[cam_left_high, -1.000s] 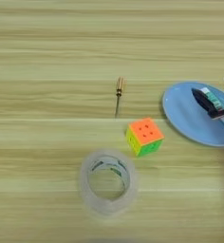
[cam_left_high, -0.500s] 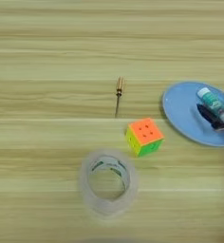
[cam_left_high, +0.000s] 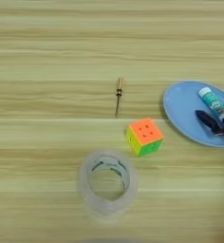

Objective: Move the objects on the table

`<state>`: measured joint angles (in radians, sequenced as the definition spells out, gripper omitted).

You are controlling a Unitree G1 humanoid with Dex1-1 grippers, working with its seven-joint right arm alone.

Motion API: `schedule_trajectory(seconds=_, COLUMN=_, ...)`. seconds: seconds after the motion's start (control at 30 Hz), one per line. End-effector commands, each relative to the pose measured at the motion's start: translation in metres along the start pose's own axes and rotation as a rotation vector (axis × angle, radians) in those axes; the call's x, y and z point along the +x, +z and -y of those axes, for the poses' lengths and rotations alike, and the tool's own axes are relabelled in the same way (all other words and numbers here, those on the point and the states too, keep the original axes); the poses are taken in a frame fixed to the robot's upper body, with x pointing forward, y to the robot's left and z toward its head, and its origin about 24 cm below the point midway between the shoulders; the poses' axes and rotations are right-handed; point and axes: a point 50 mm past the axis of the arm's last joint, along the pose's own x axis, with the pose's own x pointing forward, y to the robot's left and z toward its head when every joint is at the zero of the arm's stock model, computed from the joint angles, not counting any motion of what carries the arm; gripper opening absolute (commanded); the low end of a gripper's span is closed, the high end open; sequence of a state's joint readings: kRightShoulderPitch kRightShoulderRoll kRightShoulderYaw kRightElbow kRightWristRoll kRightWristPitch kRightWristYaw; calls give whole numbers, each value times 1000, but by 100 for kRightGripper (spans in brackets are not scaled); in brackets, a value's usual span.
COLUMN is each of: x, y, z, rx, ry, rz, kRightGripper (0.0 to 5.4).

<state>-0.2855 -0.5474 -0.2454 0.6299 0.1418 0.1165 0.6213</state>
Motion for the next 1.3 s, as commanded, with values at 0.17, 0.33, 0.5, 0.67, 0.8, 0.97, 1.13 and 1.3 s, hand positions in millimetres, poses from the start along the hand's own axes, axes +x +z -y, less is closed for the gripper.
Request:
schedule_trajectory(seconds=0.17, x=-2, y=31, z=14, rx=-84, ry=-31, rz=80, kRightGripper=342)
schedule_trajectory(seconds=0.33, x=-2, y=32, z=13, rx=-89, ry=-26, rz=88, kRightGripper=294)
schedule_trajectory(seconds=0.5, x=-1, y=33, z=12, rx=-87, ry=-22, rz=95, kRightGripper=241)
schedule_trajectory(seconds=0.67, x=-1, y=35, z=12, rx=-85, ry=-24, rz=103, kRightGripper=177)
schedule_trajectory(seconds=0.8, x=-2, y=38, z=11, rx=-88, ry=-26, rz=119, kRightGripper=169)
schedule_trajectory(seconds=0.97, x=-2, y=42, z=10, rx=-93, ry=-25, rz=134, kRightGripper=169)
schedule_trajectory(seconds=1.13, x=-4, y=52, z=7, rx=-99, ry=-14, rz=193, kRightGripper=169)
schedule_trajectory(seconds=1.3, x=-9, y=67, z=1, rx=-110, ry=6, rz=291, kRightGripper=169)
